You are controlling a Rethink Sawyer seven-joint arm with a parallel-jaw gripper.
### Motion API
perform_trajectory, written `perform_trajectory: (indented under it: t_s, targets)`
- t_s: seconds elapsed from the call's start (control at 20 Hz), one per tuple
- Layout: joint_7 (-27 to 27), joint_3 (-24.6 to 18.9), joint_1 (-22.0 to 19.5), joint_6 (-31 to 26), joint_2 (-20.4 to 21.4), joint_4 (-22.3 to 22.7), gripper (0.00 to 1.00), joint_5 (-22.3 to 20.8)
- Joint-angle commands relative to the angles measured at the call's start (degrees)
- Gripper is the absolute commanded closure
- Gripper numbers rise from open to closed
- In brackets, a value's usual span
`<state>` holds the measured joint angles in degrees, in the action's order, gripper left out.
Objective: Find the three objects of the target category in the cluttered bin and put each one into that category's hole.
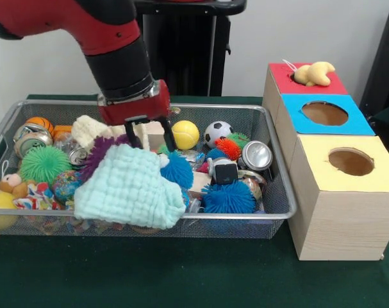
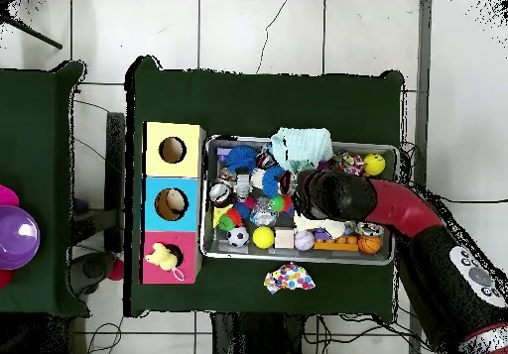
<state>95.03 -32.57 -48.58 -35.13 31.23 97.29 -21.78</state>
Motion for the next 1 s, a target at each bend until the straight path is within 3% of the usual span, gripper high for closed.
perform_trajectory:
  t_s: [0.05,0.3,0.65,0.85,1.0]
  targets:
    - [-4.7,5.4,2.7,-12.5,11.1,0.6,0.0,-4.4]
    - [-5.5,5.5,3.3,-17.6,15.7,0.2,0.0,-4.5]
    - [-11.8,4.0,2.8,-23.4,22.5,-0.8,0.0,-7.6]
    - [-15.5,2.8,2.6,-16.6,20.1,-3.3,0.0,-16.6]
    - [-13.4,2.8,2.3,-11.5,17.7,-4.2,0.0,-20.9]
